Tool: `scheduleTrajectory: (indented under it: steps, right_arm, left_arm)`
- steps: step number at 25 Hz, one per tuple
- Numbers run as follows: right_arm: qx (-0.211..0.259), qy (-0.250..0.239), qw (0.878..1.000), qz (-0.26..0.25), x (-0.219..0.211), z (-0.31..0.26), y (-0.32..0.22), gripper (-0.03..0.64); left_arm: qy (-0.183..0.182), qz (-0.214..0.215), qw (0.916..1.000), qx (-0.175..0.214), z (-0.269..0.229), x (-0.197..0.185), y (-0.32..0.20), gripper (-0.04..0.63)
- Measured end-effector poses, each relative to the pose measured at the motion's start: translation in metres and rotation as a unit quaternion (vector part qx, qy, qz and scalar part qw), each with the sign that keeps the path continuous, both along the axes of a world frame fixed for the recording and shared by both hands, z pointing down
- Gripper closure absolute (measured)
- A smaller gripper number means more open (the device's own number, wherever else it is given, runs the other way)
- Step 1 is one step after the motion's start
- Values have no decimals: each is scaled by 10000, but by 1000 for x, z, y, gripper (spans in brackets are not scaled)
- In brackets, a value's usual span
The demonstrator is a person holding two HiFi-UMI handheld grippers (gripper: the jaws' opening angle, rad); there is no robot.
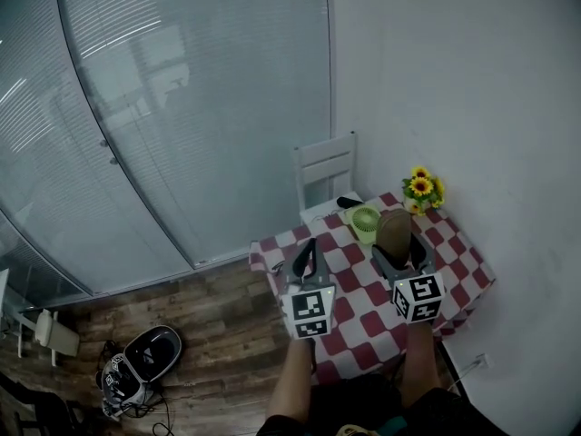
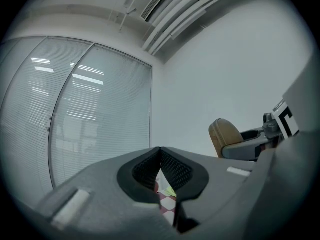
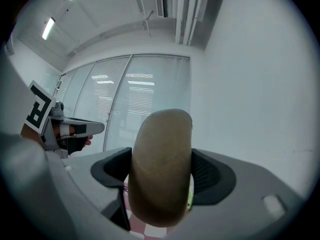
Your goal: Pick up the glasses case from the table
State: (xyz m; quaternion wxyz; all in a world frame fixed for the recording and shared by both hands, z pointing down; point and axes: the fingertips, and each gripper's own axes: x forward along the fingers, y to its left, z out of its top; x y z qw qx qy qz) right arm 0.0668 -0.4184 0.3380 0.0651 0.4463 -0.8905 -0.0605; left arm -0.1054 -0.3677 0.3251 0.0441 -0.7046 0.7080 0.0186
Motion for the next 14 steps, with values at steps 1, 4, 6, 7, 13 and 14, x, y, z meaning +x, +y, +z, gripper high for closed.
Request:
scheduleTrajectory:
  steps: [1,4,6,7,13,14]
  right_arm:
    - [3,-3,10000,6,0,0,0,247]
    - [18,-6,10000,-5,-1,0,1,247]
    - [25,-2,10000,-20,-2,1,1,247]
    - [27,4,10000,-28,-2,1,1,247]
    - [35,39,10000,-41,-1,2,1,247]
    - [39,42,10000,-43,-1,2,1,247]
  left_arm:
    - [3,-10,10000,1,0,-1,0,584]
    - [9,-22,10000,-16,2,-1,1,584]
    - [12,-19,10000,-42,5,0,1,584]
    - [14,-16,10000,-55,6,0,0,584]
    - [3,15,9999,-127,12,3,-1,584]
    - [-2,19,9999,-136,12,3,-1,584]
